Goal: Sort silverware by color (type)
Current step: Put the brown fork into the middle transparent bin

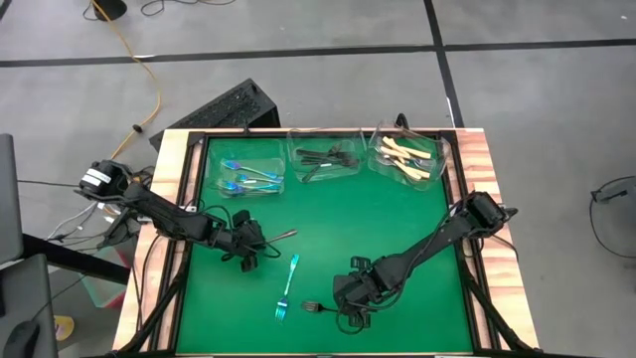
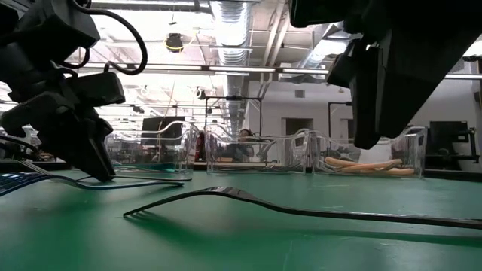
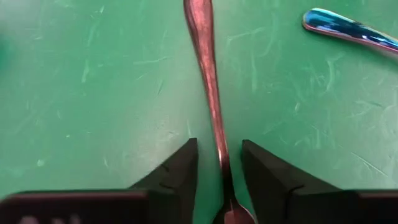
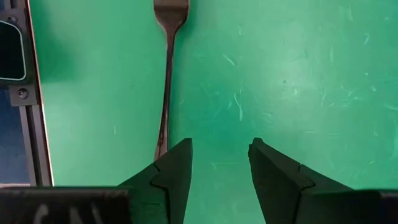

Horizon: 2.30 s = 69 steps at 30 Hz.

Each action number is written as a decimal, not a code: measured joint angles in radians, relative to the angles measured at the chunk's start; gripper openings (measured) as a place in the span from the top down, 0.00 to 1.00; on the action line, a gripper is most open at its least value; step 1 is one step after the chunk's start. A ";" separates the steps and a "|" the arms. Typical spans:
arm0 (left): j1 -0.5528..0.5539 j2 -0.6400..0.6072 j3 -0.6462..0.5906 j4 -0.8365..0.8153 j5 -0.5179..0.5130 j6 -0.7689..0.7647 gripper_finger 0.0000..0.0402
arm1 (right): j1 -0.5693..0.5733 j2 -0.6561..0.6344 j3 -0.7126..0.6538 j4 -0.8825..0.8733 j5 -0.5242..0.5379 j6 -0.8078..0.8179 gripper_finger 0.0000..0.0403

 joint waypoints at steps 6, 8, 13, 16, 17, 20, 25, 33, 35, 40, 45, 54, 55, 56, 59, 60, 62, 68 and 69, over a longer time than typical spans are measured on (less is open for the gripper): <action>0.000 0.002 -0.002 0.004 -0.022 -0.007 0.97 | 0.000 0.000 0.000 0.003 0.000 0.001 0.55; 0.000 0.002 -0.002 0.006 -0.021 -0.008 0.98 | 0.000 0.000 0.000 0.003 0.001 0.001 0.55; 0.000 0.001 -0.005 0.040 -0.022 -0.013 0.99 | 0.005 0.000 0.000 0.024 0.065 -0.043 0.55; 0.000 0.000 -0.007 0.079 -0.025 -0.012 0.99 | 0.011 0.000 0.000 0.076 0.145 -0.110 0.55; 0.000 -0.005 -0.007 0.093 -0.026 -0.007 0.99 | 0.011 -0.001 0.000 0.084 0.164 -0.130 0.55; 0.000 -0.016 -0.009 0.132 -0.018 -0.001 1.00 | 0.011 -0.001 0.000 0.088 0.190 -0.157 0.55; 0.000 -0.071 -0.008 0.183 -0.059 0.014 1.00 | 0.008 -0.001 0.000 0.110 0.193 -0.156 0.55; -0.004 -0.200 -0.006 0.357 -0.186 0.138 1.00 | 0.018 -0.001 0.000 0.169 0.265 -0.153 0.55; -0.013 -0.232 -0.006 0.420 -0.195 0.187 1.00 | 0.023 -0.001 0.000 0.177 0.282 -0.153 0.55; -0.040 -0.276 -0.005 0.626 -0.187 0.334 1.00 | 0.023 -0.001 0.000 0.204 0.318 -0.172 0.55; -0.058 -0.280 -0.005 0.802 -0.137 0.430 1.00 | 0.022 -0.001 -0.007 0.249 0.347 -0.221 0.55; -0.079 -0.279 -0.004 0.900 -0.091 0.468 1.00 | 0.022 -0.007 -0.403 1.079 0.339 -0.238 0.56; -0.079 -0.279 -0.004 0.907 -0.089 0.471 1.00 | 0.022 -0.021 -0.442 1.139 0.344 -0.243 0.56; -0.079 -0.279 -0.004 0.912 -0.089 0.478 1.00 | 0.022 -0.034 -0.477 1.188 0.348 -0.259 0.57; -0.079 -0.279 -0.004 0.934 -0.088 0.500 1.00 | 0.004 -0.080 -0.531 1.264 0.365 -0.317 0.59; -0.079 -0.274 -0.004 0.950 -0.088 0.507 1.00 | -0.008 -0.101 -0.537 1.264 0.376 -0.350 0.60; -0.079 -0.268 -0.004 0.977 -0.084 0.527 1.00 | -0.041 -0.145 -0.537 1.275 0.385 -0.437 0.61; -0.077 -0.205 -0.003 1.095 -0.037 0.560 1.00 | -0.171 -0.262 -0.536 1.357 0.350 -0.539 0.63; -0.077 -0.198 -0.003 1.097 -0.035 0.569 1.00 | -0.193 -0.281 -0.535 1.370 0.316 -0.540 0.63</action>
